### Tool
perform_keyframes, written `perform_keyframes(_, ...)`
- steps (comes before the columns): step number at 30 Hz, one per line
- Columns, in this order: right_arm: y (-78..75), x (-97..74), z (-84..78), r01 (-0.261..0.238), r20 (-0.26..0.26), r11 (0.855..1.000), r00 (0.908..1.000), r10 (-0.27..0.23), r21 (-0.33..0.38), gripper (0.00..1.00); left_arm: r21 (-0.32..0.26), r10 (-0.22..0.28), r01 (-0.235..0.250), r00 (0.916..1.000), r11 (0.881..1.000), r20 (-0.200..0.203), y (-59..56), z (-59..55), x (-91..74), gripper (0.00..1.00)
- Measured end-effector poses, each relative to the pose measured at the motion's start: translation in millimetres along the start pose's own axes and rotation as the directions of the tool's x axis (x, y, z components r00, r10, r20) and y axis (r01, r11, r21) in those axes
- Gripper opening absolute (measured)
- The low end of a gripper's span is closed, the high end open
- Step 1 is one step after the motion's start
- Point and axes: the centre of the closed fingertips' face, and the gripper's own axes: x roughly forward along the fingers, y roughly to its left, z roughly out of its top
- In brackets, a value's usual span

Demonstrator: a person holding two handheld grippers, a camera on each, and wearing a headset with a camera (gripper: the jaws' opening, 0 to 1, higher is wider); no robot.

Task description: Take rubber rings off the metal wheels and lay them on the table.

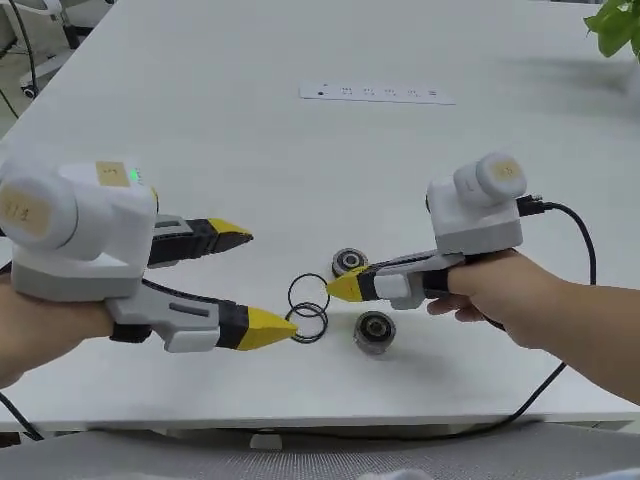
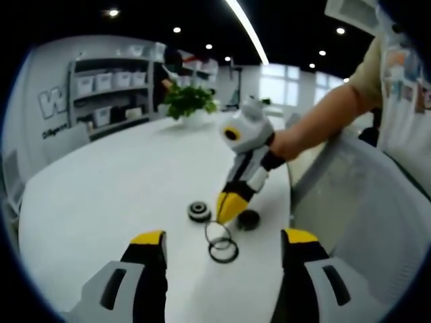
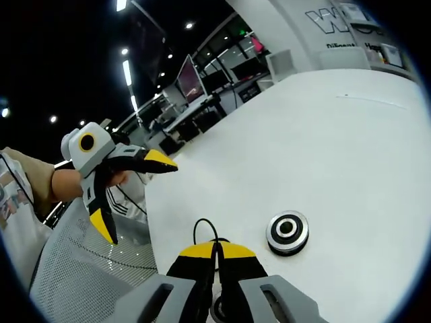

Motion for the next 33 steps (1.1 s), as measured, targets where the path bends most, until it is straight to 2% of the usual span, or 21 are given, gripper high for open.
perform_keyframes(13,2.7,8.0,-14.5,-0.006,-0.071,1.000,0.9974,0.007,0.022,0.00,-0.009,0.003,-0.003,1.0000,1.000,0.006,-2.8,-0.3,-1.4,0.70)
perform_keyframes(33,-7.8,9.8,-21.9,0.023,-0.100,1.000,0.9947,-0.021,0.012,0.00,-0.017,0.000,-0.001,1.0000,1.000,-0.010,-5.6,-4.5,-1.3,0.69)
